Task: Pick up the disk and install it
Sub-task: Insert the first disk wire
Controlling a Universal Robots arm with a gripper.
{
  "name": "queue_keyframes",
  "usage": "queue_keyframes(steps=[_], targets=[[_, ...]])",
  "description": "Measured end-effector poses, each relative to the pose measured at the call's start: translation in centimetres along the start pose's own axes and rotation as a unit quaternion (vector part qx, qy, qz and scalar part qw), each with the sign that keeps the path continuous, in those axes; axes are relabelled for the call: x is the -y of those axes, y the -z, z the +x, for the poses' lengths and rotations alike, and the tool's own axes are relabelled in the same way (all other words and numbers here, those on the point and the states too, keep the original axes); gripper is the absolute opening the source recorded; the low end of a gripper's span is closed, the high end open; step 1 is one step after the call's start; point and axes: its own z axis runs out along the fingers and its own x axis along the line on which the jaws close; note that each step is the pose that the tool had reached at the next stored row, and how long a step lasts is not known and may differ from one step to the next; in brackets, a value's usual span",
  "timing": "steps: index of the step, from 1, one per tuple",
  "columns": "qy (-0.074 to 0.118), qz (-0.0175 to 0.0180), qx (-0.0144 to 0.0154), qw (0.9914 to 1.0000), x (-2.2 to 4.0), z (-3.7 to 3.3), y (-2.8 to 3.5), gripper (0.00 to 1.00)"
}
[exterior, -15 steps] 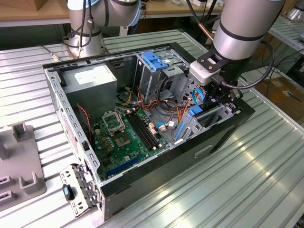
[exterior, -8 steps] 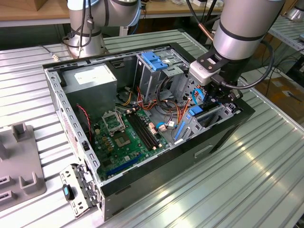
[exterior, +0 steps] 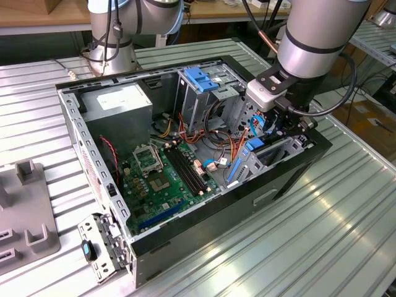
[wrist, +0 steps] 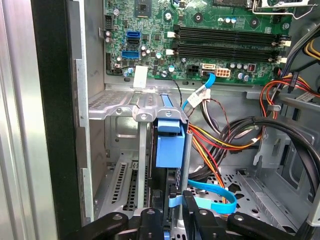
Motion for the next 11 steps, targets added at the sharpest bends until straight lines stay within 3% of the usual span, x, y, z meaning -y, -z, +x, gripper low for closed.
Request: queue_keyframes(steps=[7,11], targets=[[0.000,-0.0004,-0.0002,1.00000,0.03,-0.05,0.14,0.30],[0.000,-0.0040,-0.0009,0.99999,0.28,-0.05,0.33,0.30]])
